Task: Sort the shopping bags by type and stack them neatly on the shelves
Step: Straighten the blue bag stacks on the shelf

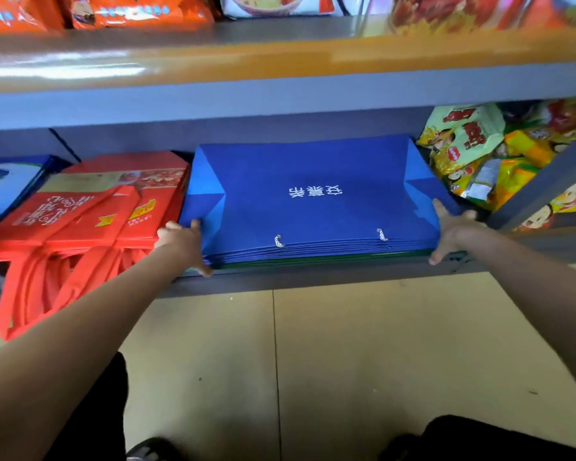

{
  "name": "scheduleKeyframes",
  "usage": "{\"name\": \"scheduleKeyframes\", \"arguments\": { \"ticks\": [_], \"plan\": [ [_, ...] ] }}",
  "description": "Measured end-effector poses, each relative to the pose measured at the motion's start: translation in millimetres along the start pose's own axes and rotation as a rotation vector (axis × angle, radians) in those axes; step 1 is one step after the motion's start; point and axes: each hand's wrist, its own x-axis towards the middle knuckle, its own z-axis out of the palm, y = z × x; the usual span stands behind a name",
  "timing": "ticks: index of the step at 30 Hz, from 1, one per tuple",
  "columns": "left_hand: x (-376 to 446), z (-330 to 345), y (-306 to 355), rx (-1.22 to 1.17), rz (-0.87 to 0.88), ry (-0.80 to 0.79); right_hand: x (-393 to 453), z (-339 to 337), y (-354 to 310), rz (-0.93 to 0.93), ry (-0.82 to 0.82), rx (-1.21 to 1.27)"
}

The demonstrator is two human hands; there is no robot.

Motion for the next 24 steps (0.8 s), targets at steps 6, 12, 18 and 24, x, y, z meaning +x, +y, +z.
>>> {"name": "scheduleKeyframes", "arguments": {
  "ticks": [6,12,18,24],
  "plan": [
    [11,18,24,0.134,-0.075,0.102,-3,7,4,0.014,0.034,0.067],
    [1,15,24,0.104,-0.063,0.106,12,21,13,-0.036,0.079,0.097],
    [-11,5,24,-0.098,-0.064,0.11,23,17,30,-0.11,0.074,0.091],
    [-8,1,16,-0.053,-0.023,0.068,19,2,32,-0.124,0.059,0.049]
  ]
}}
